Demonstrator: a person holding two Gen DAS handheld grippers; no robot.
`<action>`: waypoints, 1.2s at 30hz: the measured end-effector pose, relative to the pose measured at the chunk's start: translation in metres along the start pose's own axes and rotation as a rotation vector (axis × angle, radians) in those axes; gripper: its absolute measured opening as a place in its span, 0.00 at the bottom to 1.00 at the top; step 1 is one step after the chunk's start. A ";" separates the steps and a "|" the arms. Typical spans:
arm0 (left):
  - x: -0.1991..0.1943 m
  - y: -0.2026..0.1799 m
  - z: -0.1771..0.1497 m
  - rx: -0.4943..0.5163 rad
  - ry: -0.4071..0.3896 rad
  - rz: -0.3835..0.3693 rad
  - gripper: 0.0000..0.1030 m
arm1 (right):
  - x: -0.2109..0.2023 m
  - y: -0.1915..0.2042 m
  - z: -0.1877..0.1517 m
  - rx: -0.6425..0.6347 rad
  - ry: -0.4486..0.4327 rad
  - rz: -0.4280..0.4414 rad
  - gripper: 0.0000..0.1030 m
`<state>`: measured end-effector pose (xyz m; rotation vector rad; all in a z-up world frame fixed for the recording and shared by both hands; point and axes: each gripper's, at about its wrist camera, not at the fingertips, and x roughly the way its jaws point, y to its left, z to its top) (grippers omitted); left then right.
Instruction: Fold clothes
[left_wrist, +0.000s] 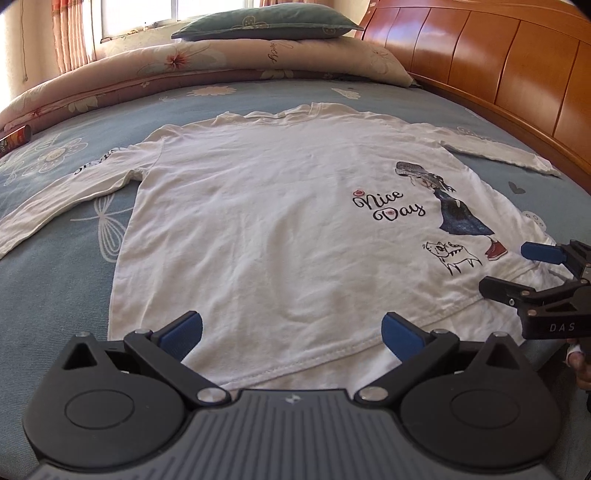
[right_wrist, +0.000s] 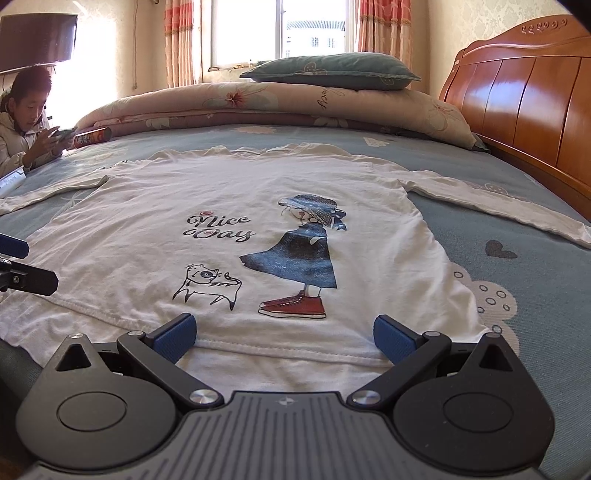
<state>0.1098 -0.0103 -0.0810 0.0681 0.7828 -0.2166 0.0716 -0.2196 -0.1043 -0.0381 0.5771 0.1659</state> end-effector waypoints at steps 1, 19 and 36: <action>0.004 -0.001 -0.002 -0.006 0.013 -0.003 0.99 | 0.000 0.000 0.000 0.000 0.000 0.000 1.00; 0.005 -0.006 -0.018 -0.017 -0.017 0.035 0.99 | -0.016 -0.070 -0.004 0.367 -0.050 0.025 1.00; -0.048 0.074 0.055 -0.243 -0.106 -0.010 0.99 | 0.001 -0.052 0.011 0.592 -0.086 0.200 1.00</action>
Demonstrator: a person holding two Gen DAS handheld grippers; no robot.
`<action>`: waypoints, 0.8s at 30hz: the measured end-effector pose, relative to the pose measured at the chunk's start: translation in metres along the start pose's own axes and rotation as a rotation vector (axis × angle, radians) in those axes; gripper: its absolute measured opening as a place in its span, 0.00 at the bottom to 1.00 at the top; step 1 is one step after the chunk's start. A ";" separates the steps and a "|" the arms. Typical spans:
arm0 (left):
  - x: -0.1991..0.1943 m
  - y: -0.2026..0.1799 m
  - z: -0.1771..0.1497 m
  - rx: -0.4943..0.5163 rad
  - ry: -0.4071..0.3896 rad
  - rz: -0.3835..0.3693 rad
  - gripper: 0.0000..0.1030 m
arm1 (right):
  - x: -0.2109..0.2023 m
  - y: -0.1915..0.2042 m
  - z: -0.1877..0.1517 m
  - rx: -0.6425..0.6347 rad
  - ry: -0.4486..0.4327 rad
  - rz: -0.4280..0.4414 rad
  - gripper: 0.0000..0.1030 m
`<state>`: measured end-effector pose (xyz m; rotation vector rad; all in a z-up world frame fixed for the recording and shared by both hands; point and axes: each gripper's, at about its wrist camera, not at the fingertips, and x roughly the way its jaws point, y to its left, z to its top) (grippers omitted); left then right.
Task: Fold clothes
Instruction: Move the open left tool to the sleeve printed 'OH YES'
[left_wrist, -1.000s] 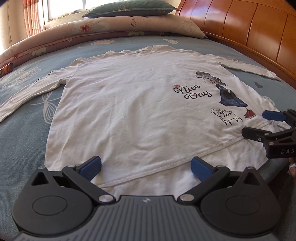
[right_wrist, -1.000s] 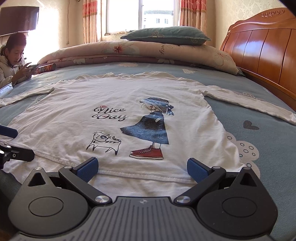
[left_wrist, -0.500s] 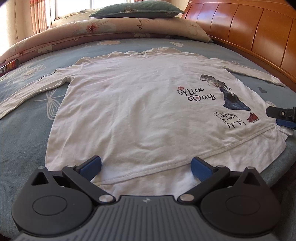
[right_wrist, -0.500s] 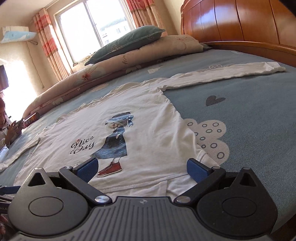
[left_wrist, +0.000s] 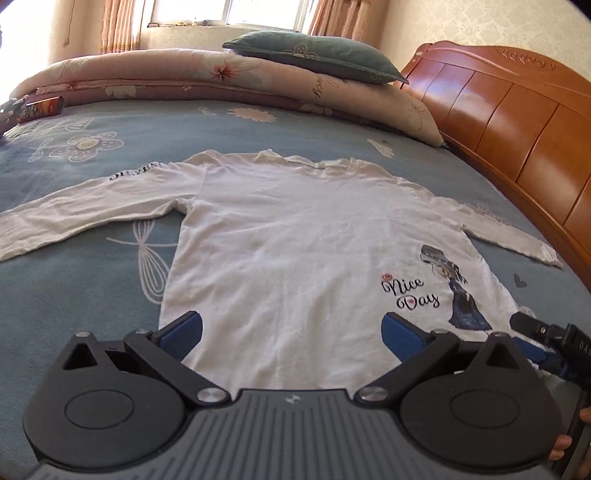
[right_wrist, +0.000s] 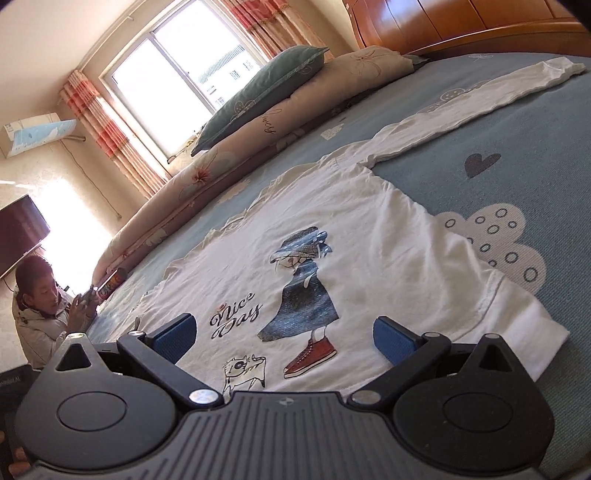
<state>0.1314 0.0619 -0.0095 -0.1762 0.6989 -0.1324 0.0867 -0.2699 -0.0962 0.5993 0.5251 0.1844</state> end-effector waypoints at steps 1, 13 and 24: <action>-0.007 0.012 0.014 -0.023 -0.012 0.005 0.99 | 0.004 0.005 -0.001 -0.016 0.005 -0.001 1.00; -0.033 0.222 0.085 -0.411 -0.073 0.108 0.89 | 0.021 0.033 -0.013 -0.185 0.043 -0.025 1.00; 0.038 0.314 0.074 -0.499 0.046 0.083 0.89 | 0.036 0.058 -0.029 -0.398 0.056 -0.139 1.00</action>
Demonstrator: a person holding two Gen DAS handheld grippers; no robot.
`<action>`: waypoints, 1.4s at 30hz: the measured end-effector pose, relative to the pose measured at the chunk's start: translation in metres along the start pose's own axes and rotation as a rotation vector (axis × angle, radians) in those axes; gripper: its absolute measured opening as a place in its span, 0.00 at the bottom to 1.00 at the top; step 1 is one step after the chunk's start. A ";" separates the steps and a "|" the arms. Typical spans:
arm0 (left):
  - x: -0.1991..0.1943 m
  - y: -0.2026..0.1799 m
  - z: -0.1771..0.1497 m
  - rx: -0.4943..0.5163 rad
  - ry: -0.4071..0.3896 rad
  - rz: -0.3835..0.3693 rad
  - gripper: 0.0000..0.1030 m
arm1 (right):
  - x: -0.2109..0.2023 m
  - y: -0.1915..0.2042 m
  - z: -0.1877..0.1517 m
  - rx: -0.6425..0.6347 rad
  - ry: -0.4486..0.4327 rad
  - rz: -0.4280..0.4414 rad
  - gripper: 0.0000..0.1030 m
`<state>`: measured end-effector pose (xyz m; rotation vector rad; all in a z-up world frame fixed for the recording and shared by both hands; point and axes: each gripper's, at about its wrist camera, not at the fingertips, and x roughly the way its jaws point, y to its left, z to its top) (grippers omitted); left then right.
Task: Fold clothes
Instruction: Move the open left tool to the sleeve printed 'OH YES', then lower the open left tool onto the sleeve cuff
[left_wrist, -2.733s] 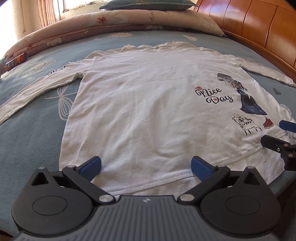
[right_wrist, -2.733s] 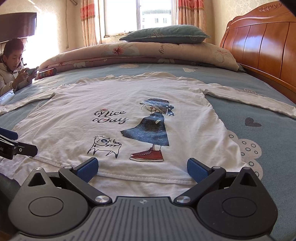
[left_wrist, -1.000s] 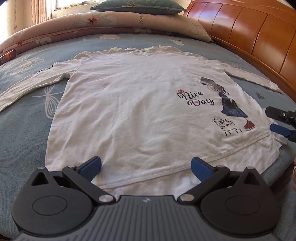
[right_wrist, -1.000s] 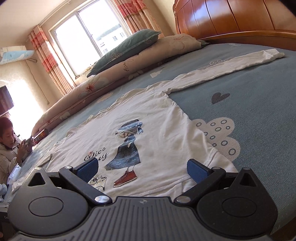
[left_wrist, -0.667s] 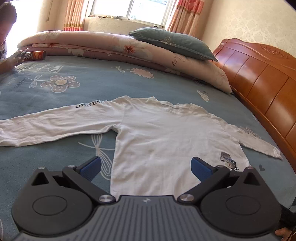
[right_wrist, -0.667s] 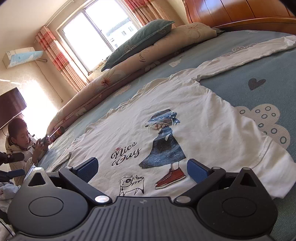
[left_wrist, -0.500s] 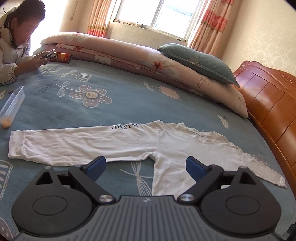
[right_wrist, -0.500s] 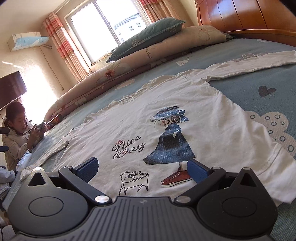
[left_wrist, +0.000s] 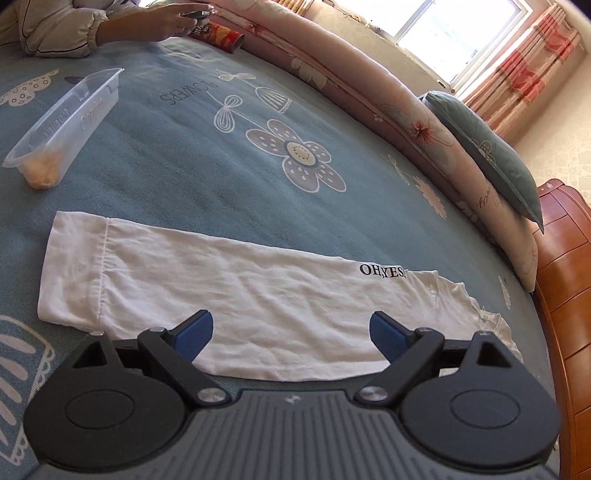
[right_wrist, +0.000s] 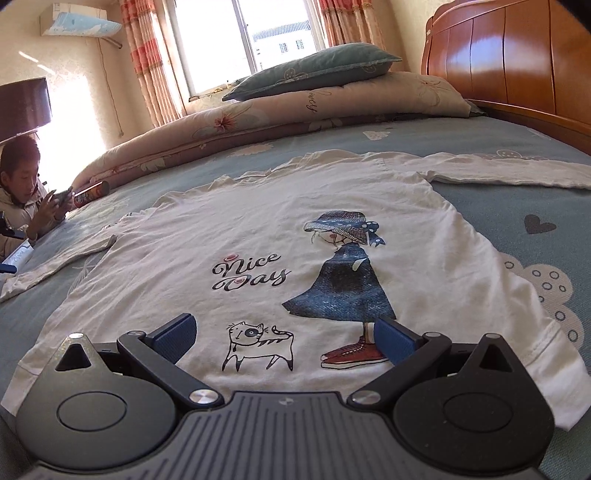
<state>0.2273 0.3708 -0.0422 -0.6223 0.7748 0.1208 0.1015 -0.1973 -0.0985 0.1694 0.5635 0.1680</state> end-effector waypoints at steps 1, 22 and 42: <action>0.005 0.007 0.002 -0.005 0.008 0.013 0.89 | 0.001 0.003 -0.001 -0.023 0.003 -0.012 1.00; -0.042 0.093 -0.001 -0.312 -0.107 0.037 0.82 | 0.006 0.016 -0.006 -0.122 0.018 -0.069 1.00; -0.021 0.147 -0.037 -0.652 -0.285 -0.113 0.84 | 0.007 0.018 -0.007 -0.140 0.019 -0.078 1.00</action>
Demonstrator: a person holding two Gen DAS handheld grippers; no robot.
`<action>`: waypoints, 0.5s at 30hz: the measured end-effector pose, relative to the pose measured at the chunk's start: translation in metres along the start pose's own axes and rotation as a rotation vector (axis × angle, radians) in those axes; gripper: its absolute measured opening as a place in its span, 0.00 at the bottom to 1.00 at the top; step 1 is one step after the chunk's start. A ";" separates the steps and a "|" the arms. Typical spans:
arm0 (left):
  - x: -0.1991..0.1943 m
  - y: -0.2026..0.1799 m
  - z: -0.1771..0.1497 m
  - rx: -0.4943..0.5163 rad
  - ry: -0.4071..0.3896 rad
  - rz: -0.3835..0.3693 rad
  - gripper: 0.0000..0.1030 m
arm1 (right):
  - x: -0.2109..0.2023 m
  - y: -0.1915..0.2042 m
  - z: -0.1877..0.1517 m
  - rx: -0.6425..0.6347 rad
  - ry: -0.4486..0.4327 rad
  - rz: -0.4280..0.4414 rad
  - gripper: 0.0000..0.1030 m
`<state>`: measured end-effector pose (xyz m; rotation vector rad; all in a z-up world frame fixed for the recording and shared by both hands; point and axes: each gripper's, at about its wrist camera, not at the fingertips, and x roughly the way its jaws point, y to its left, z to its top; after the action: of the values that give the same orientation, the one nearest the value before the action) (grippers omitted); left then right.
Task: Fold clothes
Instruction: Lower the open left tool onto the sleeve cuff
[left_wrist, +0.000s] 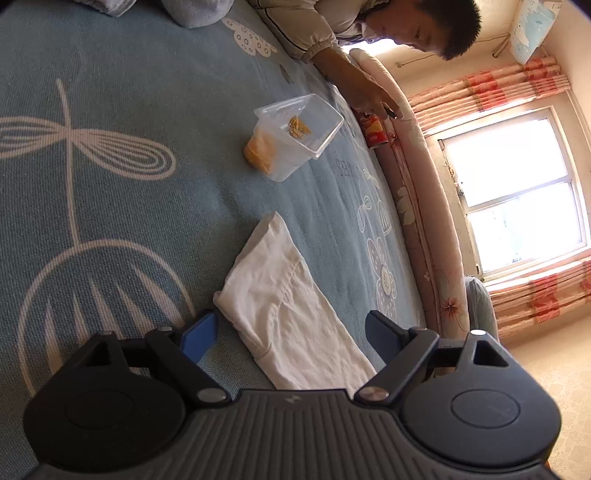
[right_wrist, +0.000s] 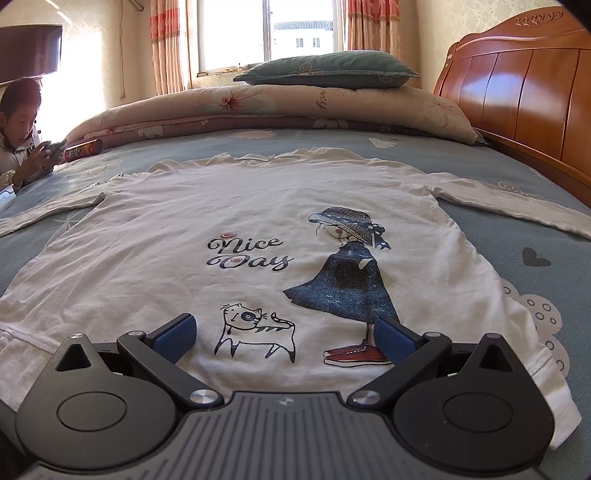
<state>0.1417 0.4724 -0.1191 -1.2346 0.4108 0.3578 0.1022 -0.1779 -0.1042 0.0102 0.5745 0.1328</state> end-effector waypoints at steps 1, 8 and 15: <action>0.002 0.000 0.000 0.001 -0.009 -0.005 0.84 | 0.000 0.000 0.000 -0.001 0.000 0.000 1.00; 0.010 -0.001 0.004 -0.023 -0.063 -0.022 0.85 | 0.000 0.000 0.000 -0.003 0.001 -0.002 1.00; 0.018 -0.004 0.016 0.000 -0.051 -0.026 0.89 | 0.000 0.001 0.000 -0.006 0.001 -0.004 1.00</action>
<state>0.1613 0.4868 -0.1198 -1.2275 0.3511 0.3666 0.1019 -0.1770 -0.1039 0.0030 0.5755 0.1310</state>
